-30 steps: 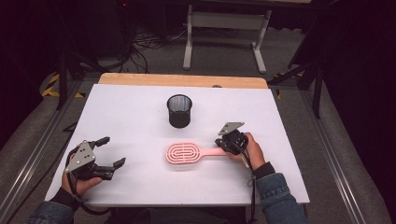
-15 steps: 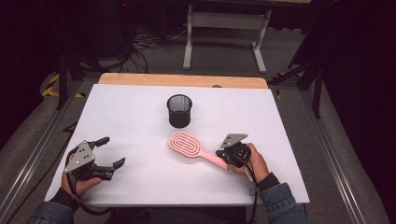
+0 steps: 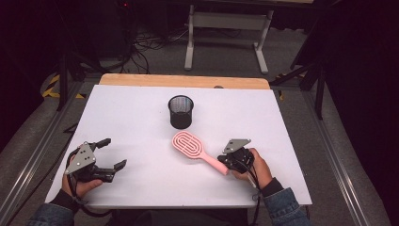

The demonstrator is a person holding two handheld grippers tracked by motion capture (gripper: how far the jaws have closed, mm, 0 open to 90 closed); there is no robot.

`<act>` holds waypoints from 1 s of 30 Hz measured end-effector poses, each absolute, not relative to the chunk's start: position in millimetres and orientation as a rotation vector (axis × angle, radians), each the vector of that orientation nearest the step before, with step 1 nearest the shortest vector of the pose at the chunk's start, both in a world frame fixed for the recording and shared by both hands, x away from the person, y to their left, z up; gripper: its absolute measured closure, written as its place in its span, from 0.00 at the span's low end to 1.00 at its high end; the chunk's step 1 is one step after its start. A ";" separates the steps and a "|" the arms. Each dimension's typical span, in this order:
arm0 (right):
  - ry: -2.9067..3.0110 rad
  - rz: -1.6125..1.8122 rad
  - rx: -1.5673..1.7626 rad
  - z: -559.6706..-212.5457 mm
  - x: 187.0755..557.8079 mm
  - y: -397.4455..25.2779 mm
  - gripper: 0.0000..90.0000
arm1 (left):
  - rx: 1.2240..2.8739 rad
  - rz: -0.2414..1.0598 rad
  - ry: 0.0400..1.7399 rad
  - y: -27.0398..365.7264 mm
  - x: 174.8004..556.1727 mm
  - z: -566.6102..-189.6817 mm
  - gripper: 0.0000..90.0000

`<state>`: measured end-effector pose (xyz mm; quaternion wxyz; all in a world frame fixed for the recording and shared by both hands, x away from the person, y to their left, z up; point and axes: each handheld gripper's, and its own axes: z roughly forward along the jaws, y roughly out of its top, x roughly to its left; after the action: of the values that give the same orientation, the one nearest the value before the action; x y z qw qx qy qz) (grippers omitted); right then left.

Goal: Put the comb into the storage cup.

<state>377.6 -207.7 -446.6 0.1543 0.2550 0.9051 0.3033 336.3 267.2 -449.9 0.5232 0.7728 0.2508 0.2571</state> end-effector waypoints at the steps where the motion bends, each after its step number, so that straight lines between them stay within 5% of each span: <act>1: 2.599 0.868 0.722 -446.6 375.7 -207.7 0.99 | 1.852 0.616 0.599 267.1 336.3 -450.0 0.10; 30: 2.558 0.892 0.733 -438.1 380.0 -209.3 0.91 | 1.855 0.610 0.590 264.8 335.6 -450.5 0.10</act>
<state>380.0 -209.3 -438.1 0.1670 0.2575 0.8986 0.3135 335.6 264.8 -450.5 0.5233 0.7749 0.2463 0.2549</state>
